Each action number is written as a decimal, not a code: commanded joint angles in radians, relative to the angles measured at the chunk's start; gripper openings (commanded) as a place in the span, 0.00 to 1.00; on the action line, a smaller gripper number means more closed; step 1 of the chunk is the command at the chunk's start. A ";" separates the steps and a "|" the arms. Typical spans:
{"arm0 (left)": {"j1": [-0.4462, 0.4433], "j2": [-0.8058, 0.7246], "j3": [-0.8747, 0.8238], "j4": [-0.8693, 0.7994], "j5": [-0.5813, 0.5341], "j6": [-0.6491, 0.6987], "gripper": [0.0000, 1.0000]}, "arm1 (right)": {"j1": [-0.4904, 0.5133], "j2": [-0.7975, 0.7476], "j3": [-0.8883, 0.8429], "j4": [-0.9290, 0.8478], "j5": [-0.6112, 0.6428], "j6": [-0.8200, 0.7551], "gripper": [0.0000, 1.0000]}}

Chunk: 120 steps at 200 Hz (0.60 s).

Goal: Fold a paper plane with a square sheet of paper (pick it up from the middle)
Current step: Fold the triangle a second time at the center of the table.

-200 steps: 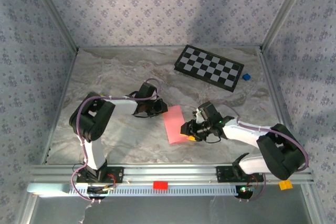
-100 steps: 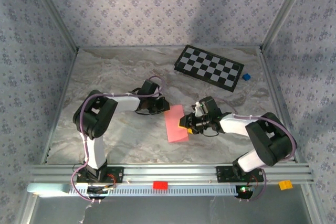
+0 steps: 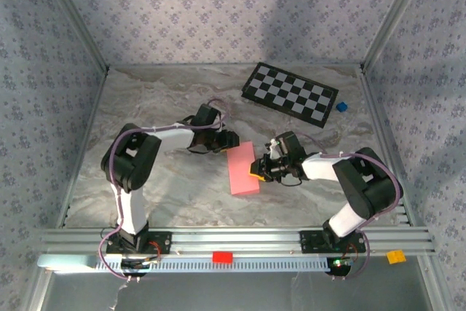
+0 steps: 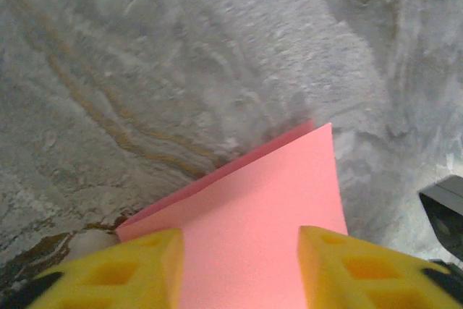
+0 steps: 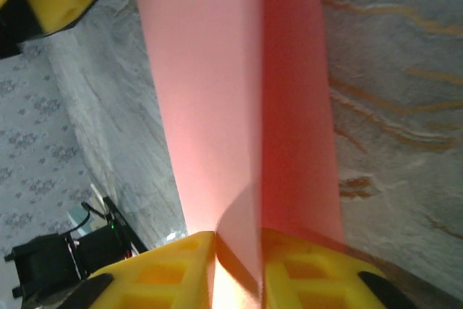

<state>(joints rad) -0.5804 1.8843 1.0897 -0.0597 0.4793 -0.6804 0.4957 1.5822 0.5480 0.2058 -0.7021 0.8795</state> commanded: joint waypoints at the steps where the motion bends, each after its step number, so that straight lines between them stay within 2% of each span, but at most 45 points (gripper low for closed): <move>1: -0.002 -0.159 -0.026 0.010 -0.003 0.021 0.53 | 0.013 0.013 0.011 0.003 0.058 0.040 0.18; 28: -0.016 -0.340 -0.111 -0.021 -0.115 0.042 0.58 | 0.038 0.017 0.017 0.040 0.087 0.093 0.14; 68: -0.042 -0.611 -0.322 0.044 -0.221 0.058 0.56 | 0.076 0.017 -0.002 0.142 0.149 0.228 0.12; 90: -0.065 -0.732 -0.437 0.074 -0.258 0.070 0.55 | 0.089 0.008 -0.003 0.143 0.174 0.242 0.12; 120: -0.069 -0.854 -0.522 0.016 -0.254 0.041 0.55 | 0.069 0.028 0.025 0.093 0.100 0.173 0.21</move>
<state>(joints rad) -0.6483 1.1110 0.6094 -0.0124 0.2581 -0.6392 0.5781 1.5875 0.5480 0.3214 -0.5682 1.0786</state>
